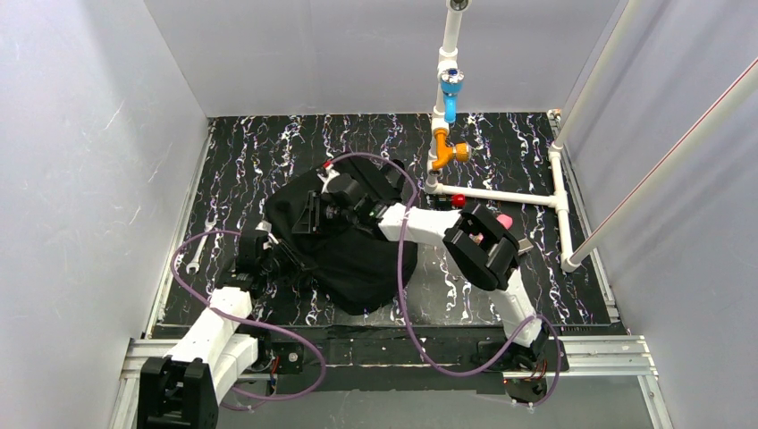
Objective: Pack the student bag
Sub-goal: Unzip the student bag at the center of the board, then move the distractor to the center of the board.
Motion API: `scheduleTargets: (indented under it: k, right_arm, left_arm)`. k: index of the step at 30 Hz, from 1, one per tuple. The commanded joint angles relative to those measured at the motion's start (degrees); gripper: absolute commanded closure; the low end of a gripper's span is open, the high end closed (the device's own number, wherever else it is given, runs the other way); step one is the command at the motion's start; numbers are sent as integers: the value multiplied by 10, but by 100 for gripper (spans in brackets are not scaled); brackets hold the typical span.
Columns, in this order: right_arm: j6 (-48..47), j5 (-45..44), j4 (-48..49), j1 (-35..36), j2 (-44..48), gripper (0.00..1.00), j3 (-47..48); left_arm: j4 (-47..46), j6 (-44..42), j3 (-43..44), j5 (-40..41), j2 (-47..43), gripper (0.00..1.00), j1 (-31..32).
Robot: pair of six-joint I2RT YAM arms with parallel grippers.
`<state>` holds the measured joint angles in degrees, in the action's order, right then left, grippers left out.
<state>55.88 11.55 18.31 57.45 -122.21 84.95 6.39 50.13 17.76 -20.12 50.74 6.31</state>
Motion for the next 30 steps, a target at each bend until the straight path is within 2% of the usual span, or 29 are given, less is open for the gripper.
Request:
scheduleTargets:
  k: [1,4,6,9,10,12,14,16,18,21,25,28,30]
  right_arm:
    - [-220,-38,-237,-7,87,45,99]
    - [-289,-84,-278,-21,153,26,53]
    - [-318,-108,-302,-32,196,17,20]
    - [-339,-161,-314,-45,277,9,-53]
    - [-341,-178,-316,-53,307,7,-82]
    - [-342,-199,-326,-81,368,5,-148]
    - [-354,-199,-350,-125,411,4,-202]
    - [-369,-208,-398,-185,447,4,-238]
    - [-371,-202,-438,-254,482,4,-264]
    - [-350,-210,-478,-315,529,2,-293]
    - [-338,-181,-478,-331,571,2,-336]
    - [-338,-97,-449,-331,581,2,-364]
    - [-342,-70,-433,-330,579,2,-371]
  left_arm:
    - [70,-21,19,14,-30,84,0]
    - [115,-39,38,6,-52,68,0]
    - [143,-50,53,-5,-70,66,0]
    - [177,-57,84,-26,-97,60,1]
    - [184,-57,93,-34,-104,55,1]
    - [187,-51,107,-56,-114,48,0]
    - [161,-40,109,-101,-116,47,0]
    - [111,-19,100,-164,-110,45,0]
    - [70,6,93,-211,-104,39,1]
    - [65,-4,99,-242,-106,34,2]
    - [110,-16,106,-217,-131,26,2]
    - [159,-26,108,-164,-165,21,2]
    - [174,-33,110,-144,-176,19,2]
